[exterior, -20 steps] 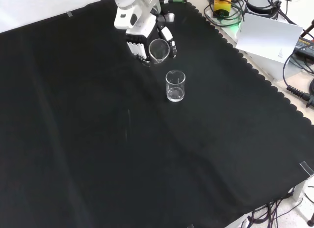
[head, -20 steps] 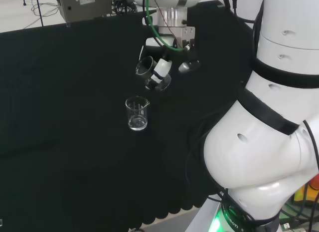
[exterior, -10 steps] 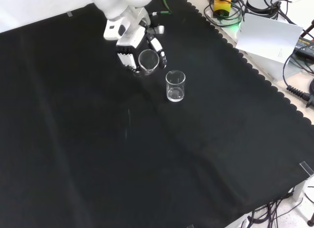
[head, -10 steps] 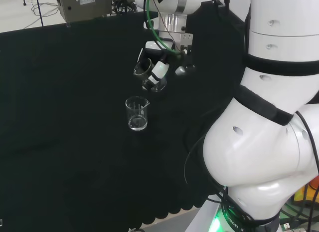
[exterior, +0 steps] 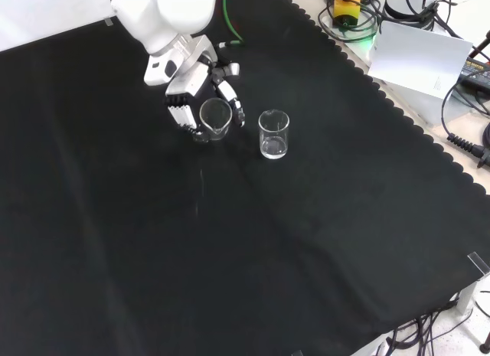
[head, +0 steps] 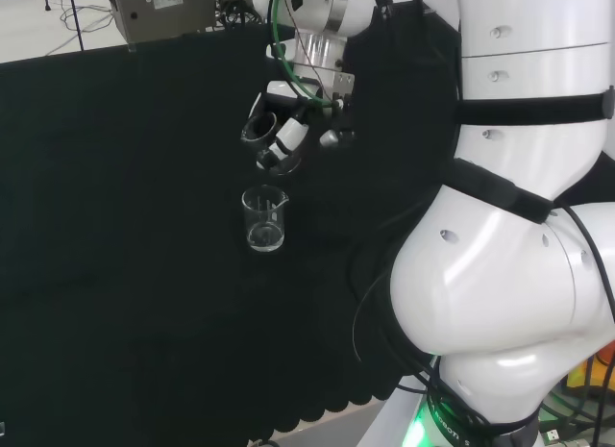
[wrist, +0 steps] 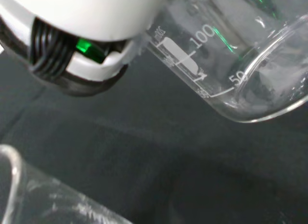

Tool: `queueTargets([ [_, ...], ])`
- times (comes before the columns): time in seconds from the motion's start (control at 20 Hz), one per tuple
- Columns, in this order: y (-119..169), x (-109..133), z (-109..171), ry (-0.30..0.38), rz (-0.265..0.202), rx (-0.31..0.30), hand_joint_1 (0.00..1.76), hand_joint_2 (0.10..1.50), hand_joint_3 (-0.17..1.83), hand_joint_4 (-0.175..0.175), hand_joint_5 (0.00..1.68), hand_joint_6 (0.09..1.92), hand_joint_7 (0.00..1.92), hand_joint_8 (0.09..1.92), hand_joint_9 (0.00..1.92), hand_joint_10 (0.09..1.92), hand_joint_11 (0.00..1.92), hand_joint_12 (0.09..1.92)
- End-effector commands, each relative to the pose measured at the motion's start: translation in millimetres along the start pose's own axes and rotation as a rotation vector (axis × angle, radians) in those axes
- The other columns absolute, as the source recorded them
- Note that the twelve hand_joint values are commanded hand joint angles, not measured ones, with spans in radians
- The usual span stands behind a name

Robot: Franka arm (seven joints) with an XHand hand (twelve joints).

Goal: Place the beaker back on the table.

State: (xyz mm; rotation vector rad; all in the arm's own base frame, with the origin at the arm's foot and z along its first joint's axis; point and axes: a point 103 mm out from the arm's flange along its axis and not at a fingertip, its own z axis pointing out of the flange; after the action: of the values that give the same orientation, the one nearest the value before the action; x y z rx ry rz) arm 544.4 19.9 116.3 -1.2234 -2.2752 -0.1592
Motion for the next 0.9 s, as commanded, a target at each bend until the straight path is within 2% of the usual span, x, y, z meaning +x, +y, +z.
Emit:
queueTargets([
  [0.05, 23, -4, 21, 0.126, -0.057, -0.042, 1.32, 0.75, 0.39, -0.175, 1.45, 0.21, 1.57, 0.09, 1.61, 0.09, 1.41, 0.65],
  [0.55, 38, -12, 44, 0.173, -0.067, -0.051, 1.32, 0.72, 0.43, -0.175, 1.47, 0.18, 1.58, 0.09, 1.60, 0.09, 1.35, 0.68],
  [0.6, 38, -13, 45, 0.174, -0.066, -0.056, 1.32, 0.66, 0.53, -0.091, 1.46, 0.24, 1.60, 0.09, 1.60, 0.09, 1.34, 0.69],
  [0.65, 39, -14, 45, 0.175, -0.065, -0.060, 1.31, 0.61, 0.62, -0.023, 1.44, 0.30, 1.63, 0.09, 1.60, 0.09, 1.34, 0.70],
  [0.7, 45, -12, 49, 0.169, -0.061, -0.062, 1.31, 0.57, 0.69, 0.018, 1.44, 0.34, 1.64, 0.09, 1.60, 0.09, 1.33, 0.71],
  [0.8, 53, -10, 53, 0.167, -0.063, -0.076, 1.31, 0.54, 0.74, 0.051, 1.43, 0.37, 1.65, 0.09, 1.60, 0.09, 1.33, 0.71],
  [0.9, 47, -15, 48, 0.178, -0.071, -0.101, 1.31, 0.53, 0.75, 0.059, 1.43, 0.38, 1.66, 0.09, 1.61, 0.09, 1.33, 0.72],
])
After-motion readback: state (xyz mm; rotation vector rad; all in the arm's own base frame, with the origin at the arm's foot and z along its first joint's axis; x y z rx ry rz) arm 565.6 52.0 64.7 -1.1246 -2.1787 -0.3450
